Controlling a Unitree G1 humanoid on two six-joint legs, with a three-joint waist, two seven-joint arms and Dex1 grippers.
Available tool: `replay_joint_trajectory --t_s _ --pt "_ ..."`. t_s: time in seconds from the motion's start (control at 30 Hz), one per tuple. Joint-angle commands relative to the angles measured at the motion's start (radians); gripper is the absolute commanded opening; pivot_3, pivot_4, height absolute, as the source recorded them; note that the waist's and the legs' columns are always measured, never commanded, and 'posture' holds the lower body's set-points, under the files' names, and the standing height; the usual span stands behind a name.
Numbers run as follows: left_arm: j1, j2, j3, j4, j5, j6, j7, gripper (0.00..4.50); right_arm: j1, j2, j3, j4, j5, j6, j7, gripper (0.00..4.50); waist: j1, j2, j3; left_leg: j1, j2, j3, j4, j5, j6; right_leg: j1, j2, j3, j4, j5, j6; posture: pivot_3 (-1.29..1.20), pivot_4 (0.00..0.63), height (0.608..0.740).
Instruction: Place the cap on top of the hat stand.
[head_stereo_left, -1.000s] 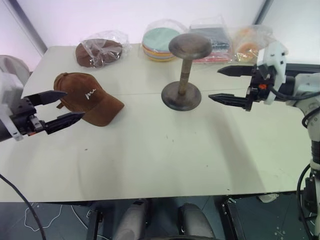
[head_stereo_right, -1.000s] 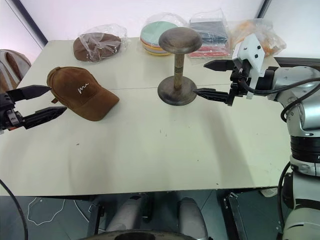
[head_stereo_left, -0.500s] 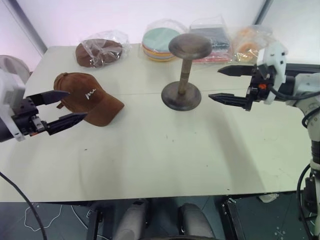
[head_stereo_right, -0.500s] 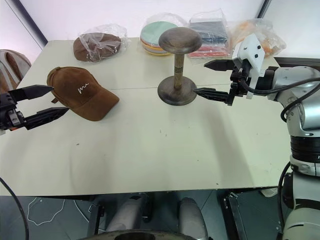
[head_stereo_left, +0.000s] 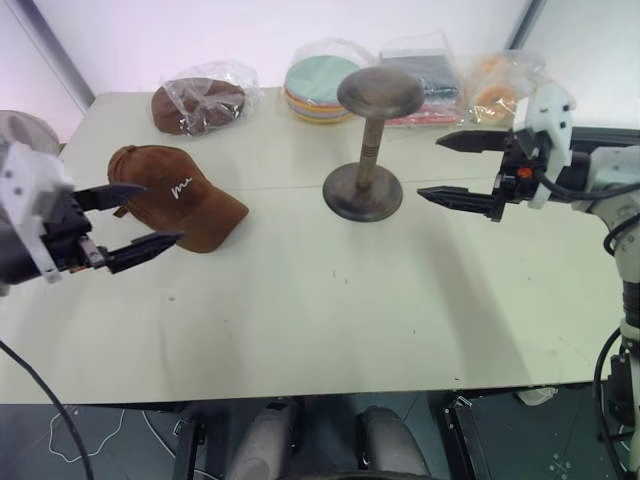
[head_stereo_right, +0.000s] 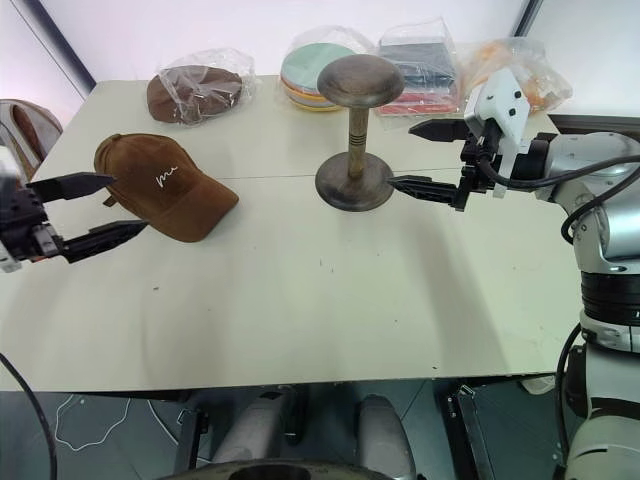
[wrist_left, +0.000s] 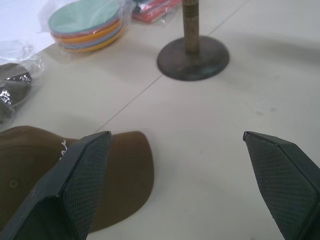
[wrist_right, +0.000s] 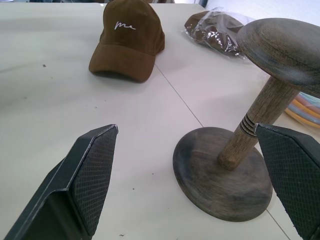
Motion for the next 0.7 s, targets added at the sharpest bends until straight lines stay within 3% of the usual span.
replay_joint_trajectory --t_s 0.03,0.37,0.7 --pt "-0.050 -0.057 -0.107 -0.075 0.102 -0.050 0.144 4.45 -0.011 -0.006 -0.012 -0.035 -0.001 -0.017 0.001 4.50 0.003 0.000 0.000 0.000 0.000 0.000 0.000 0.000 0.000 0.000 0.000 0.000 0.000 0.000 0.000 0.00 0.150 0.740" --pt "-0.063 -0.164 -0.584 -0.066 0.706 -0.279 0.449 4.45 0.013 0.004 0.001 -0.069 0.002 -0.002 -0.013 4.50 0.002 0.000 0.000 0.000 0.000 0.001 0.001 0.000 0.000 0.000 0.001 0.000 0.001 0.000 0.000 0.00 0.150 0.740" --pt "-0.089 -0.282 -0.835 0.081 1.158 -0.393 0.623 4.45 -0.017 0.007 0.023 -0.078 0.007 0.022 -0.013 4.50 0.003 0.000 0.000 0.000 0.000 0.000 0.001 0.000 0.000 0.000 0.001 0.000 0.002 0.000 0.000 0.00 0.150 0.740"
